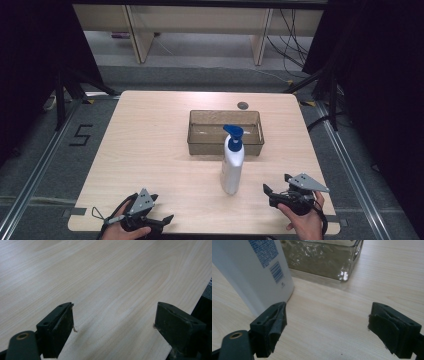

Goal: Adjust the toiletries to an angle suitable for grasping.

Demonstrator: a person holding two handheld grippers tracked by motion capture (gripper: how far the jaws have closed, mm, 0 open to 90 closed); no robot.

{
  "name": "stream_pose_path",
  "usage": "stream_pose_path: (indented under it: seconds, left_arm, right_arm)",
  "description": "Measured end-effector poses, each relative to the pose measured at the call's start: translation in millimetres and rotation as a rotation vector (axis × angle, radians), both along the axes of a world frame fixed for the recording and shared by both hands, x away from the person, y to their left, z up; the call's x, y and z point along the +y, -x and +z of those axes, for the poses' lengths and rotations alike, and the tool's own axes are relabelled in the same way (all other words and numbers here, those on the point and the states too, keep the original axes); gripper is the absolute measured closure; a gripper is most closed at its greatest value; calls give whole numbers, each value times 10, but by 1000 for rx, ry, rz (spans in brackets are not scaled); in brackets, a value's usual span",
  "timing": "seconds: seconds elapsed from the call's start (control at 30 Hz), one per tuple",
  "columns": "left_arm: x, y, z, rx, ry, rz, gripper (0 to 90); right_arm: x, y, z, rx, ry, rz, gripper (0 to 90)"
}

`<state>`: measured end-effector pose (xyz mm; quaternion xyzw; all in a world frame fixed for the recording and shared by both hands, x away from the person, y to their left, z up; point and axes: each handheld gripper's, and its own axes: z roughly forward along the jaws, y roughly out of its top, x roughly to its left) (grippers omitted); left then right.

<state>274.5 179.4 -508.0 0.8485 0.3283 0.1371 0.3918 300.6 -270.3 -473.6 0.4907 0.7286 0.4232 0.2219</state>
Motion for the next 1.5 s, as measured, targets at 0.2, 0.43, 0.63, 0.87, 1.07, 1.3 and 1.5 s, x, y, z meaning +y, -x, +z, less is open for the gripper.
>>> stream_pose_path:
  seconds: [0.2, 0.43, 0.63, 0.87, 1.07, 1.3, 1.5]
  left_arm:
    - [-9, 3, -6, -11, 6, 7, 150]
    - [-9, 5, -5, -10, 10, 9, 150]
    - [-22, 12, -9, -6, 29, 12, 150]
    - [-13, 13, -2, -11, 18, 0, 151]
    - [-12, 12, -1, -10, 20, 3, 151]
    - [-12, 13, -2, -10, 19, 1, 151]
    - [-13, 14, -2, -10, 20, 1, 151]
  right_arm:
    - [-17, -19, -3, -37, 34, 28, 152]
    - [-17, -19, 0, -45, 10, 39, 152]
    - [-28, -18, 4, -58, -23, 42, 153]
    - [-20, -3, 40, -74, -22, 47, 153]
    - [21, 24, 81, -62, -78, 26, 153]
    - [-3, 5, 121, -118, -43, 58, 155]
    - [38, 20, 162, -134, -55, 67, 155]
